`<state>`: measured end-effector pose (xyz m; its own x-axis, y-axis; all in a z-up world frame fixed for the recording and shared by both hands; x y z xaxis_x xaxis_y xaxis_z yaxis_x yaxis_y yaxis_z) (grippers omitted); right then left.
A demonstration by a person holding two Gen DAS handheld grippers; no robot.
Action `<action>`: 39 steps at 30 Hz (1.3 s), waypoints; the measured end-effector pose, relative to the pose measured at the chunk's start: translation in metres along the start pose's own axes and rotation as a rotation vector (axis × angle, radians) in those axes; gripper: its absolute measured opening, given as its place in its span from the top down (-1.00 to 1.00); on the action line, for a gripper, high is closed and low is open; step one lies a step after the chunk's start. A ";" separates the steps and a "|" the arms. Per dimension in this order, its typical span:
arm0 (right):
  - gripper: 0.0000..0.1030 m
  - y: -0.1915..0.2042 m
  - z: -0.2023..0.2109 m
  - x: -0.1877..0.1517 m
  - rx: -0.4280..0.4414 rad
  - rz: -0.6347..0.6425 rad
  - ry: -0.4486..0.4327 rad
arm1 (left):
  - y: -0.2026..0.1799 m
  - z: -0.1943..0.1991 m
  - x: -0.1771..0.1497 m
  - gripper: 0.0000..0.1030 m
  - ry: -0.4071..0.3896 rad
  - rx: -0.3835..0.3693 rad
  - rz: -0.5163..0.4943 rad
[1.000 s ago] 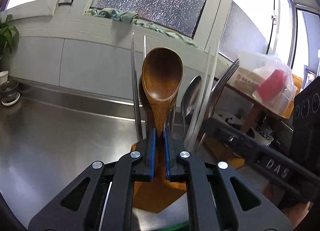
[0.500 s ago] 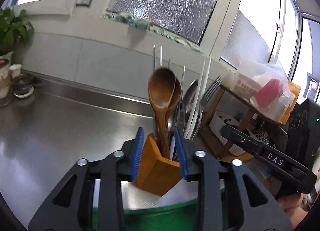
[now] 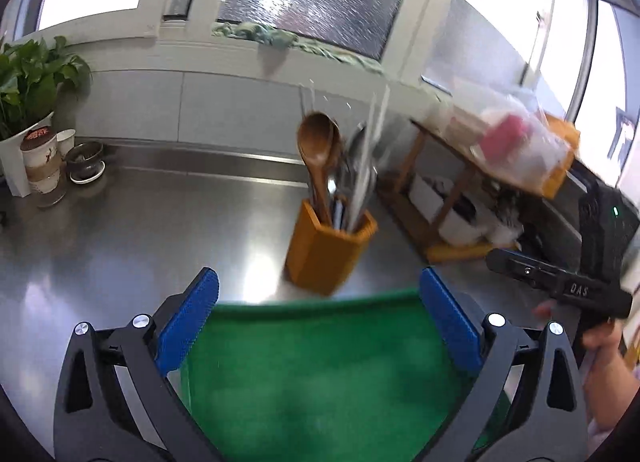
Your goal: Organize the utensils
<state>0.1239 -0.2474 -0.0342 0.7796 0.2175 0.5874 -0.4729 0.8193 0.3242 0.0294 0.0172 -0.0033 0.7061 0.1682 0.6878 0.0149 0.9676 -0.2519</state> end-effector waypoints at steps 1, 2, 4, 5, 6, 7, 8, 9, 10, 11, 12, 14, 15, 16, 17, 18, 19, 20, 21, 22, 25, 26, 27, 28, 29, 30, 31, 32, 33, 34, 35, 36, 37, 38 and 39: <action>-0.94 0.001 0.003 -0.006 -0.020 0.010 0.014 | -0.003 0.003 -0.005 -0.85 0.008 0.010 -0.014; -0.94 0.003 0.006 -0.012 -0.034 0.020 0.013 | -0.005 0.005 -0.009 -0.85 0.015 0.018 -0.023; -0.94 0.007 0.013 -0.023 -0.055 0.046 0.011 | -0.009 0.011 -0.017 -0.85 0.031 0.026 -0.032; -0.94 0.009 0.016 -0.028 -0.060 0.057 0.009 | -0.012 0.015 -0.021 -0.85 0.038 0.026 -0.032; -0.94 0.012 0.021 -0.033 -0.067 0.073 -0.001 | -0.014 0.017 -0.024 -0.85 0.040 0.024 -0.032; -0.94 0.015 0.023 -0.036 -0.070 0.081 -0.008 | -0.016 0.019 -0.026 -0.84 0.041 0.026 -0.034; -0.94 0.018 0.024 -0.039 -0.073 0.090 -0.010 | -0.018 0.021 -0.028 -0.85 0.041 0.031 -0.041; -0.94 0.021 0.026 -0.043 -0.078 0.100 -0.008 | -0.021 0.024 -0.032 -0.85 0.043 0.036 -0.049; -0.94 0.023 0.027 -0.045 -0.080 0.107 -0.006 | -0.022 0.025 -0.033 -0.84 0.046 0.035 -0.052; -0.94 0.025 0.028 -0.048 -0.084 0.113 -0.004 | -0.024 0.026 -0.036 -0.85 0.050 0.031 -0.050; -0.94 0.028 0.030 -0.052 -0.089 0.124 -0.006 | -0.025 0.026 -0.038 -0.84 0.052 0.030 -0.047; -0.94 0.034 0.034 -0.056 -0.102 0.144 -0.021 | -0.027 0.027 -0.042 -0.84 0.053 0.034 -0.048; -0.94 0.037 0.035 -0.057 -0.109 0.151 -0.026 | -0.028 0.028 -0.045 -0.84 0.055 0.038 -0.051; -0.94 0.039 0.036 -0.060 -0.115 0.158 -0.029 | -0.029 0.027 -0.046 -0.84 0.058 0.040 -0.052; -0.94 0.041 0.036 -0.062 -0.113 0.164 -0.025 | -0.029 0.026 -0.049 -0.85 0.068 0.041 -0.052; -0.94 0.043 0.036 -0.064 -0.110 0.168 -0.019 | -0.029 0.026 -0.051 -0.85 0.074 0.041 -0.053; -0.94 0.044 0.035 -0.064 -0.109 0.170 -0.018 | -0.029 0.026 -0.052 -0.85 0.077 0.043 -0.054; -0.94 0.046 0.035 -0.066 -0.109 0.172 -0.017 | -0.029 0.026 -0.053 -0.85 0.078 0.044 -0.055; -0.94 0.047 0.033 -0.066 -0.112 0.174 -0.013 | -0.027 0.025 -0.055 -0.84 0.081 0.046 -0.055; -0.94 0.047 0.032 -0.067 -0.112 0.175 -0.010 | -0.026 0.025 -0.056 -0.85 0.085 0.047 -0.054; -0.94 0.049 0.029 -0.069 -0.114 0.175 -0.001 | -0.021 0.024 -0.060 -0.85 0.098 0.055 -0.049; -0.94 0.050 0.028 -0.069 -0.114 0.176 0.000 | -0.020 0.023 -0.061 -0.85 0.101 0.058 -0.047; -0.94 0.051 0.028 -0.070 -0.115 0.177 0.000 | -0.018 0.023 -0.061 -0.84 0.103 0.059 -0.045; -0.94 0.052 0.027 -0.070 -0.118 0.178 0.001 | -0.016 0.023 -0.062 -0.85 0.103 0.060 -0.044; -0.94 0.052 0.026 -0.070 -0.119 0.179 0.003 | -0.015 0.024 -0.062 -0.84 0.103 0.063 -0.043; -0.94 0.053 0.025 -0.070 -0.122 0.179 0.006 | -0.014 0.024 -0.062 -0.84 0.103 0.066 -0.043; -0.94 0.053 0.025 -0.071 -0.123 0.178 0.007 | -0.013 0.024 -0.062 -0.84 0.103 0.068 -0.043; -0.94 0.053 0.024 -0.071 -0.124 0.175 0.008 | -0.012 0.024 -0.061 -0.84 0.103 0.069 -0.040; -0.94 0.053 0.024 -0.071 -0.125 0.173 0.011 | -0.011 0.024 -0.061 -0.84 0.105 0.067 -0.039; -0.94 0.053 0.023 -0.071 -0.126 0.171 0.014 | -0.011 0.023 -0.061 -0.85 0.106 0.066 -0.038; -0.94 0.053 0.022 -0.071 -0.130 0.170 0.015 | -0.011 0.024 -0.061 -0.84 0.106 0.068 -0.039; -0.94 0.053 0.022 -0.071 -0.132 0.169 0.016 | -0.011 0.024 -0.061 -0.85 0.105 0.070 -0.042; -0.94 0.054 0.022 -0.071 -0.131 0.169 0.017 | -0.011 0.024 -0.062 -0.85 0.105 0.071 -0.043; -0.94 0.053 0.022 -0.071 -0.131 0.170 0.018 | -0.010 0.025 -0.061 -0.85 0.104 0.072 -0.043; -0.94 0.053 0.022 -0.071 -0.132 0.171 0.018 | -0.010 0.025 -0.061 -0.85 0.104 0.073 -0.041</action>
<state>0.0343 -0.2305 -0.0427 0.7003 0.3682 0.6116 -0.5422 0.8316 0.1202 -0.0316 0.0016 -0.0257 0.7754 0.1112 0.6216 -0.0034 0.9851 -0.1719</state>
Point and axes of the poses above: each gripper's, at about its wrist camera, not at the fingertips, and z roughly against the way its jaws point, y to its left, x to its top, the point moved 3 cm from there along -z, roughly the way its jaws point, and after that the axes turned 11 degrees about y, right-handed, at the moved point
